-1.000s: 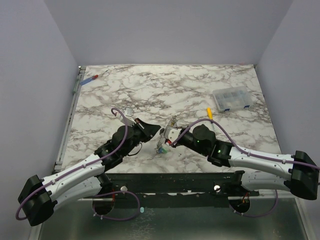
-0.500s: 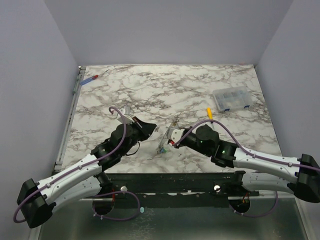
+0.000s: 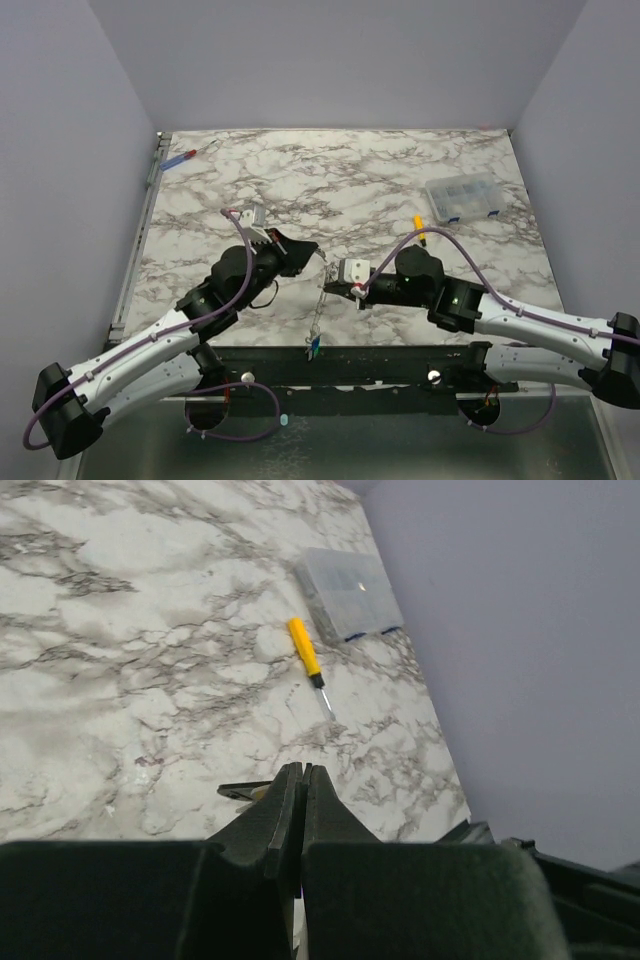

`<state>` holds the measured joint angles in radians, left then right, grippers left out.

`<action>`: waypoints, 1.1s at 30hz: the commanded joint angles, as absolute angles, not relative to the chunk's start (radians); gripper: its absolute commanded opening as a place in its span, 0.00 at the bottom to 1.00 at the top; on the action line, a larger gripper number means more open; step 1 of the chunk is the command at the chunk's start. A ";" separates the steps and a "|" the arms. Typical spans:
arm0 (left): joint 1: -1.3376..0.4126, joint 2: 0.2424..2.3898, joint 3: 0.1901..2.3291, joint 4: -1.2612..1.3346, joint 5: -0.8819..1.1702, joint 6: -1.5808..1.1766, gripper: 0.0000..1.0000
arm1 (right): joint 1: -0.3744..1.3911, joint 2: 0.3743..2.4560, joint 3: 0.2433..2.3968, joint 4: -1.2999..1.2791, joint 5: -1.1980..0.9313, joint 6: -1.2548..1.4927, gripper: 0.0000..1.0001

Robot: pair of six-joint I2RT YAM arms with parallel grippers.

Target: Put the keys on the keyring

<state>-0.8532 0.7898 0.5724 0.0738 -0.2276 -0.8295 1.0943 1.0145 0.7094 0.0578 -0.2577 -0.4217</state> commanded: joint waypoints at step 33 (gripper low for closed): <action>-0.861 0.677 0.460 0.377 0.078 -0.718 0.00 | 0.996 1.068 0.814 0.182 -0.194 -0.003 0.01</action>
